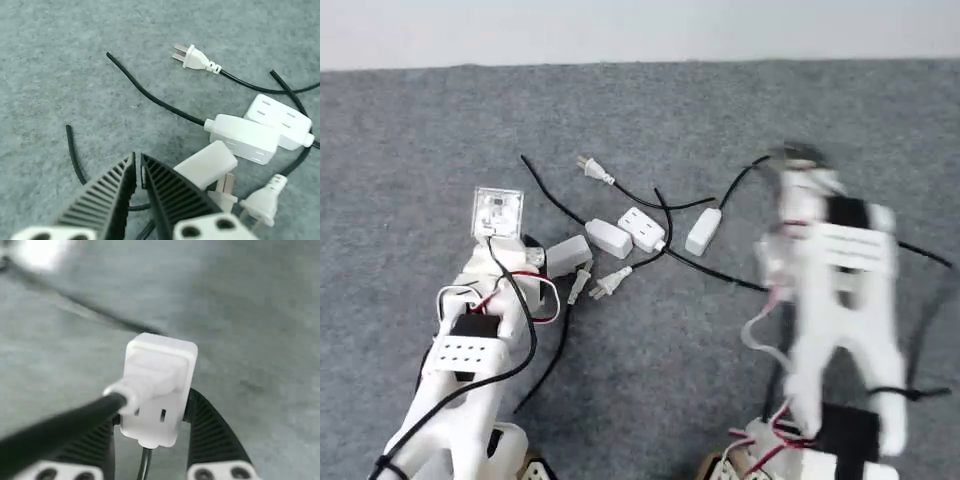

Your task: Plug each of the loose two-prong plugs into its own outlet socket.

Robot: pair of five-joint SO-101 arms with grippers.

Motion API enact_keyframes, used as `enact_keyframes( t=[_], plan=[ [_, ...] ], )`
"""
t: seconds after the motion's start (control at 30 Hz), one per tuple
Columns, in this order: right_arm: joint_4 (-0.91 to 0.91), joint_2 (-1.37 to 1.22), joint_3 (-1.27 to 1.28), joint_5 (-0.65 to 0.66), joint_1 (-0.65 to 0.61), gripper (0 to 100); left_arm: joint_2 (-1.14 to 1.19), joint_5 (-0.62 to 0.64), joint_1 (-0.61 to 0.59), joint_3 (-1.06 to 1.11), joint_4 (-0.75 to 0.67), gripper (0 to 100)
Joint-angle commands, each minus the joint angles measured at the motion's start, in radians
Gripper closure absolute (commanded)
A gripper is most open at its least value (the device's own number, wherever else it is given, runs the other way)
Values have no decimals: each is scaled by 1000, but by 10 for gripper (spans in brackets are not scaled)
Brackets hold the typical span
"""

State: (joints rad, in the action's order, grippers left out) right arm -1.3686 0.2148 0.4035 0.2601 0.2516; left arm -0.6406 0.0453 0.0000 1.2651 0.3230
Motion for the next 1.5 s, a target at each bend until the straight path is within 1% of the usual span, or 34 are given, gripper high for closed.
enact_keyframes(
  t=[0.0,0.07,0.17,0.27,0.33,0.4,0.53,0.6,0.67,0.73,0.8,0.9,0.93,0.97,1.03,1.07,1.13,1.23,1.33,1.47],
  plan=[
    [145,7,32,94,295,990,-17,15,12,-19,5,956],
    [220,-44,60,149,398,989,-17,43,12,-42,57,889],
    [309,-166,72,213,499,986,-17,80,11,-48,83,815],
    [394,-300,49,229,550,986,-14,77,11,-51,83,817],
    [401,-377,-3,229,562,972,14,74,11,-62,80,817],
    [374,-433,-68,224,567,920,71,72,9,-102,80,818],
    [196,-473,-204,230,536,747,216,72,-23,-206,81,843],
    [107,-463,-253,242,515,697,272,57,-21,-252,81,852],
    [41,-441,-290,236,496,708,305,-5,-15,-289,81,865],
    [12,-412,-311,198,486,744,328,-64,-14,-321,75,890],
    [8,-378,-316,155,486,805,365,-130,-14,-360,46,923],
    [5,-338,-311,92,489,937,483,-224,-14,-420,-35,981],
    [5,-331,-310,80,489,977,519,-242,-12,-449,-26,991],
    [-2,-329,-307,72,489,997,552,-252,-5,-479,5,988],
    [-15,-328,-290,71,486,967,585,-261,15,-536,115,987],
    [-15,-328,-276,71,483,969,586,-265,23,-556,178,987],
    [-4,-328,-247,69,469,985,586,-330,37,-568,258,987],
    [-2,-328,-203,69,429,990,588,-457,72,-545,284,987],
    [27,-320,-167,60,392,990,583,-534,109,-507,288,987],
    [53,-320,-157,11,369,990,493,-657,135,-450,393,988]
  ],
)
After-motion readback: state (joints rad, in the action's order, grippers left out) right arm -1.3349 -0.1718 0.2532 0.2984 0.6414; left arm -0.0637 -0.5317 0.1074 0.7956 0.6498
